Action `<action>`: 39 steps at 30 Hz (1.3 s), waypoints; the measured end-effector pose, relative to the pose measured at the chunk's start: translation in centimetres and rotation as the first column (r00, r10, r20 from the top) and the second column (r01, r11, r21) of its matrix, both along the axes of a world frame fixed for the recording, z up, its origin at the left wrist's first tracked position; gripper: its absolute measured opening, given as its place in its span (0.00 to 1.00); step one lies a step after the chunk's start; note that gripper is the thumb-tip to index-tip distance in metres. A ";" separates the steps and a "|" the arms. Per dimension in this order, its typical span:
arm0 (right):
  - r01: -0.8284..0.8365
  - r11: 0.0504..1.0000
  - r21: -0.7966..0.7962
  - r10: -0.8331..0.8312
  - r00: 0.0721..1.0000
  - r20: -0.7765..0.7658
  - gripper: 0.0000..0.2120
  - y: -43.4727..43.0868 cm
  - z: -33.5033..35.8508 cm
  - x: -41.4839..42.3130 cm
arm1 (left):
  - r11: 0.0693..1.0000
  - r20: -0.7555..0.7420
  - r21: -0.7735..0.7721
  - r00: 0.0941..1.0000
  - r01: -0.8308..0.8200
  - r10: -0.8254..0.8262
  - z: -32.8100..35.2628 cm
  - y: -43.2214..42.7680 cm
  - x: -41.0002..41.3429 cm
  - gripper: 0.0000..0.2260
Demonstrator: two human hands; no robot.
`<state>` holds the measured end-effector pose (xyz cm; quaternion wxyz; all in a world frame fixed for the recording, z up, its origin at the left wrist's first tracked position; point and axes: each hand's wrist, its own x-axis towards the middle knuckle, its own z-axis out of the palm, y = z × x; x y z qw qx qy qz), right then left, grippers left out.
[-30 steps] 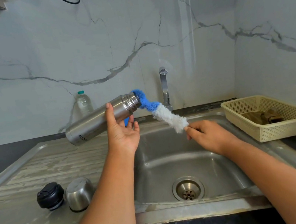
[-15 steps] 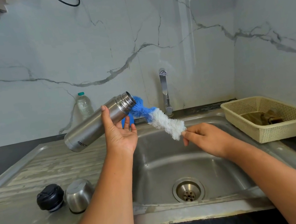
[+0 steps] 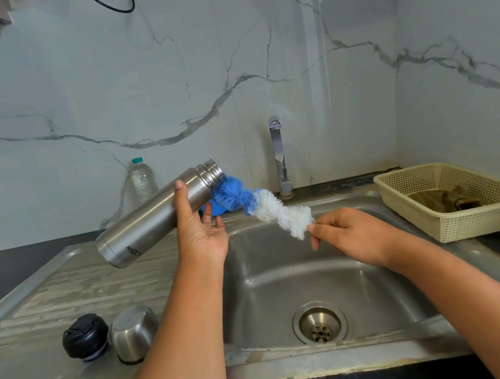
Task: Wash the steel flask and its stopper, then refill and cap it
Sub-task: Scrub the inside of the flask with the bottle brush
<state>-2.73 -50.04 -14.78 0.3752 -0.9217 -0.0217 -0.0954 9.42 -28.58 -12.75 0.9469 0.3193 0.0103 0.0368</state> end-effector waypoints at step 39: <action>-0.010 0.985 0.172 0.046 0.977 -0.207 0.18 -1.7 2.3 -1.3 | 0.968 -0.016 0.234 0.995 -0.089 0.095 -2.2 -0.7 2.1 0.29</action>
